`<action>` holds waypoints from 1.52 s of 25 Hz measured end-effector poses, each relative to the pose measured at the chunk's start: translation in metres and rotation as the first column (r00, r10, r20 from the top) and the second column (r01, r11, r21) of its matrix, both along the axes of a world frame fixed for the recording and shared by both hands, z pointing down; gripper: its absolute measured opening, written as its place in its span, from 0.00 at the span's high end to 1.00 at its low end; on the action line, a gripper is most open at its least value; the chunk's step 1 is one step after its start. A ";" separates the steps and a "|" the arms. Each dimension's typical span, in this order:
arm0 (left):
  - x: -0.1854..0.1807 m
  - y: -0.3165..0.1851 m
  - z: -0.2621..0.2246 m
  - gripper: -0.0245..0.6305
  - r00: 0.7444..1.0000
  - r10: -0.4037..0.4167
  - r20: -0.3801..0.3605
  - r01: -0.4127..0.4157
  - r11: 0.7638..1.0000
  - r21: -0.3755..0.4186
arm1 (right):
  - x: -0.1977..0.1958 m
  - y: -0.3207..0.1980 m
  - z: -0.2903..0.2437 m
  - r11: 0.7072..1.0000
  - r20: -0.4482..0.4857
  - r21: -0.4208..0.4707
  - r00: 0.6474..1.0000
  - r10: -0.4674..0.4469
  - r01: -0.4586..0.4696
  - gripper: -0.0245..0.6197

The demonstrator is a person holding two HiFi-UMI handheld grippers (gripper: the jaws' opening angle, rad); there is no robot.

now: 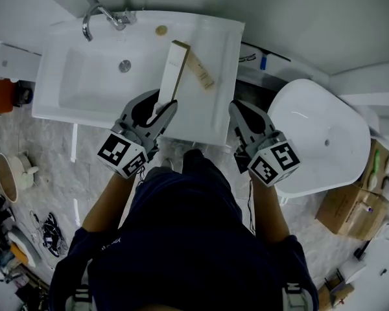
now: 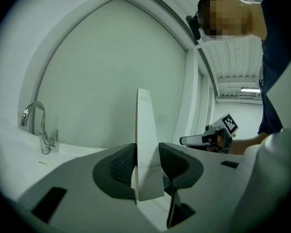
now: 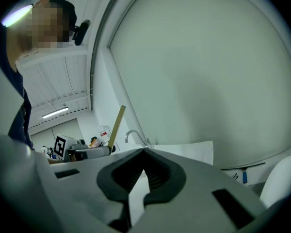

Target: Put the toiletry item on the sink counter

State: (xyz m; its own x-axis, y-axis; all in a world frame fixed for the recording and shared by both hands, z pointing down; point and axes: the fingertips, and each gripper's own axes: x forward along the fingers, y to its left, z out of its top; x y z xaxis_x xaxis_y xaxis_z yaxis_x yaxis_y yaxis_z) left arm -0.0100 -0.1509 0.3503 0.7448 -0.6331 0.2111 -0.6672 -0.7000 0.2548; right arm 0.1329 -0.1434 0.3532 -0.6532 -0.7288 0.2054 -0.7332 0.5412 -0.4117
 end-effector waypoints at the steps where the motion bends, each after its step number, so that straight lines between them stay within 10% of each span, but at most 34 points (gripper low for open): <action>1: 0.003 -0.003 0.003 0.70 1.000 -0.005 0.006 0.005 1.000 -0.004 | 0.003 -0.004 0.002 1.000 0.002 -0.003 1.000 -0.006 0.006 0.95; 38: 0.038 -0.047 0.167 0.70 0.987 0.043 0.153 -0.008 0.975 -0.224 | 0.030 -0.038 0.108 0.984 -0.015 -0.175 0.999 0.039 -0.041 0.95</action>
